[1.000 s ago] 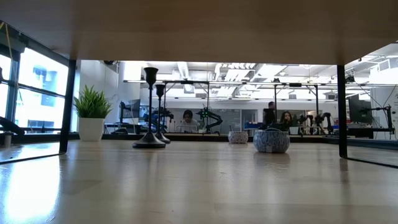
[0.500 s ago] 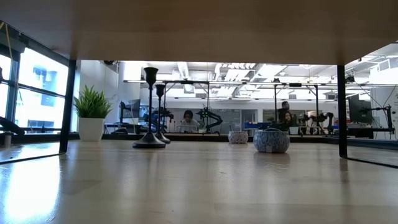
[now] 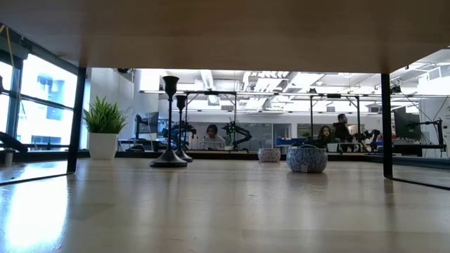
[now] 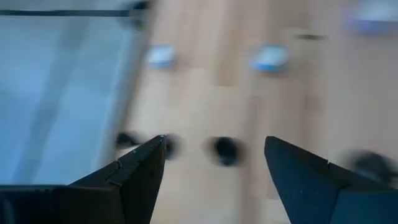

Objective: Pick & Place candle stick holders
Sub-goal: Put the top black candle holder on the shelf

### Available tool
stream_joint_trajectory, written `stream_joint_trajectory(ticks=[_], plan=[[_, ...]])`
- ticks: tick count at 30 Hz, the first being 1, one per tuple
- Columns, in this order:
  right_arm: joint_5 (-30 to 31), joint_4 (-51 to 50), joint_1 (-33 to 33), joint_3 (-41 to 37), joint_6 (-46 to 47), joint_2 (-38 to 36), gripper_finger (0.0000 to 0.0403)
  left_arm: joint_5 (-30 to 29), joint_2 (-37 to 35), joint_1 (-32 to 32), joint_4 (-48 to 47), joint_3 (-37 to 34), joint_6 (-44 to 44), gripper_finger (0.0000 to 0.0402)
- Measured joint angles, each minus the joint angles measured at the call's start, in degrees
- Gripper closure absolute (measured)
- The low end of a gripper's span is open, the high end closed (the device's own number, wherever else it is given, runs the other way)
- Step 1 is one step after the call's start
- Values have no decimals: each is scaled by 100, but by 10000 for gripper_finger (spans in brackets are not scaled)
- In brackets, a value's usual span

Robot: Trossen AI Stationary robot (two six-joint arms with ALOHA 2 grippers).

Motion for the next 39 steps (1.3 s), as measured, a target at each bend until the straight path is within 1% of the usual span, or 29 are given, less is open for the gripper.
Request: stream_joint_trajectory(ticks=[2, 3, 4, 8, 11, 12, 13, 14, 20, 22, 24, 27, 30, 32, 36, 39], plan=[[47, -29, 0, 0, -316, -120, 45, -878, -54, 2, 3, 110, -157, 133], [65, -46, -2, 0, -464, -168, 45, -1206, -84, 3, 9, 157, -242, 133], [70, -78, -2, 0, -610, -226, 45, -1405, -123, 5, 9, 181, -332, 133], [112, -248, -2, 0, -1008, -409, 45, -1707, -130, 10, 36, 182, -280, 133], [44, -433, -1, -2, -1139, -527, 45, -2137, -84, 179, 43, 182, -152, 133], [3, -510, 0, -2, -1156, -561, 45, -2188, -73, 264, 45, 182, -154, 133], [-15, -583, 0, -2, -1161, -594, 45, -2092, -46, 381, 47, 182, -159, 133], [-36, -662, 0, -2, -1161, -618, 45, -1861, -17, 519, 86, 182, -157, 133], [-403, -1066, 17, -4, -1286, -764, 45, 379, 143, 1412, 1073, 182, -69, 133], [-465, -1173, 79, -4, -1296, -795, 45, 805, 185, 1711, 1414, 182, -78, 133], [-431, -1301, 151, -4, -1379, -808, 45, 934, 252, 1964, 1624, 182, -195, 133], [-252, -1442, 278, -4, -1433, -815, 45, 968, 398, 2399, 1633, 182, -680, 133], [14, -1593, 346, -4, -1439, -821, 45, 1092, 587, 2846, 1434, 182, -1460, 133], [172, -1734, 365, -4, -1443, -832, 45, 1242, 746, 3095, 1211, 184, -1812, 133], [767, -2032, 363, -4, -1443, -836, 45, 1515, 1087, 3434, 670, 183, -2010, 133], [1196, -2123, 363, -4, -1443, -836, 45, 1518, 1379, 3555, 376, 182, -2001, 133]])
